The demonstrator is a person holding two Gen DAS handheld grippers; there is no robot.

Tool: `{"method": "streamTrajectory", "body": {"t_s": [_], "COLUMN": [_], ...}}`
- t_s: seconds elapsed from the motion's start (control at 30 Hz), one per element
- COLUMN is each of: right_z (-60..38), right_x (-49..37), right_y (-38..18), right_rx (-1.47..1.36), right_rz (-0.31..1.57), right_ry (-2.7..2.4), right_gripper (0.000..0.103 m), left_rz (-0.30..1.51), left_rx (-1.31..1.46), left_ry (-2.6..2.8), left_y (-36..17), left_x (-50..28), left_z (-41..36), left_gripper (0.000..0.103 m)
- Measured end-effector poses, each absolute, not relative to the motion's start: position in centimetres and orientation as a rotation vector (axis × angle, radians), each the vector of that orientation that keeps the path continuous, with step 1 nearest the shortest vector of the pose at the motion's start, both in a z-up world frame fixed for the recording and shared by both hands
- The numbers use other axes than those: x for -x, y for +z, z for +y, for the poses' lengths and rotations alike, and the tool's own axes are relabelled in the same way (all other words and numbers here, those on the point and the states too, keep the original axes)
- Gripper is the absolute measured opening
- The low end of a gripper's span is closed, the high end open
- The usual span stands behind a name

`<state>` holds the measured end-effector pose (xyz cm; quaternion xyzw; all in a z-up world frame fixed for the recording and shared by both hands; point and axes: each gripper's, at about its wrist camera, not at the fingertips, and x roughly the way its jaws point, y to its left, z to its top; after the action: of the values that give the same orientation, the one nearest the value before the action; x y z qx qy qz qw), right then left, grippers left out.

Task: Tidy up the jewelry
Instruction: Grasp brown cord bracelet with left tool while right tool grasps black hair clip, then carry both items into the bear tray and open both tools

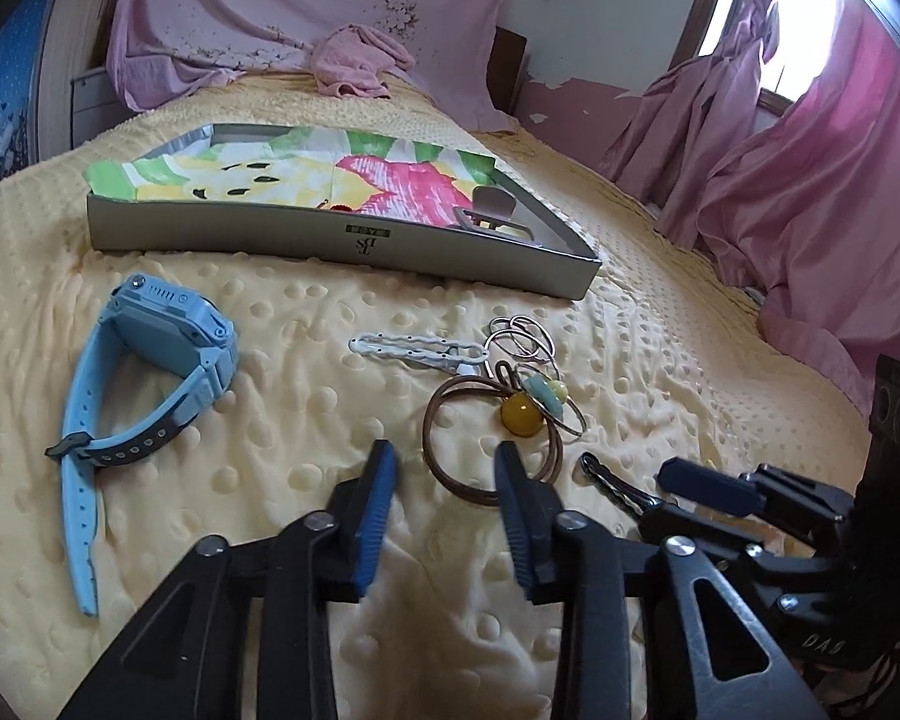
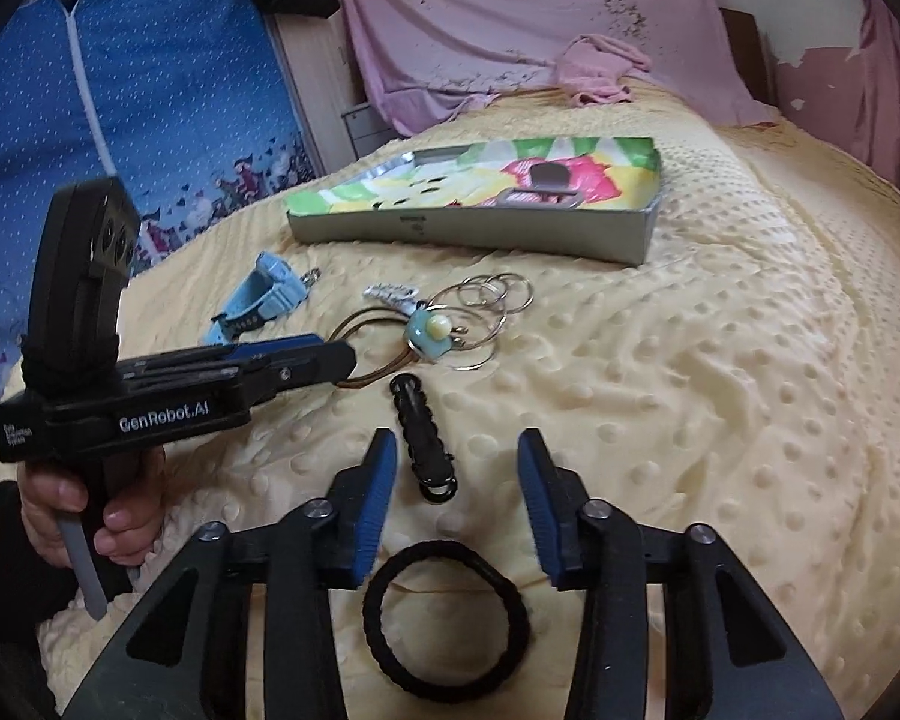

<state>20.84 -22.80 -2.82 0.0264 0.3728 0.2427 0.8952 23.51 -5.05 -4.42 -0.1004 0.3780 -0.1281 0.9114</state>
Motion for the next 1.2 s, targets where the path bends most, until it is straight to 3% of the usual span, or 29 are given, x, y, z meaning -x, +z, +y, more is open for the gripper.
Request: {"method": "streamTrajectory", "body": {"t_s": [0.3,0.8,1.2], "right_z": [-22.7,-24.5,-23.9], "right_x": [-20.8,-19.7,-28.9], "right_y": [-2.9,0.7,4.8], "right_rx": [-0.055,-0.121,-0.182], "right_rz": [0.771,0.591,0.544], "right_ry": [0.500,0.473,0.465], "right_gripper": [0.015,0.013,0.013], "left_rz": [0.806,0.656,0.595], "left_rx": [0.198,0.153,0.212], "left_ry": [-0.249,-0.267,-0.316], "left_y": [-5.0,0.2,5.8], "left_x": [-24.0,-19.2,-26.3], "left_z": [-5.4,-5.8,-3.2], "left_gripper": [0.005,0.003,0.003]}}
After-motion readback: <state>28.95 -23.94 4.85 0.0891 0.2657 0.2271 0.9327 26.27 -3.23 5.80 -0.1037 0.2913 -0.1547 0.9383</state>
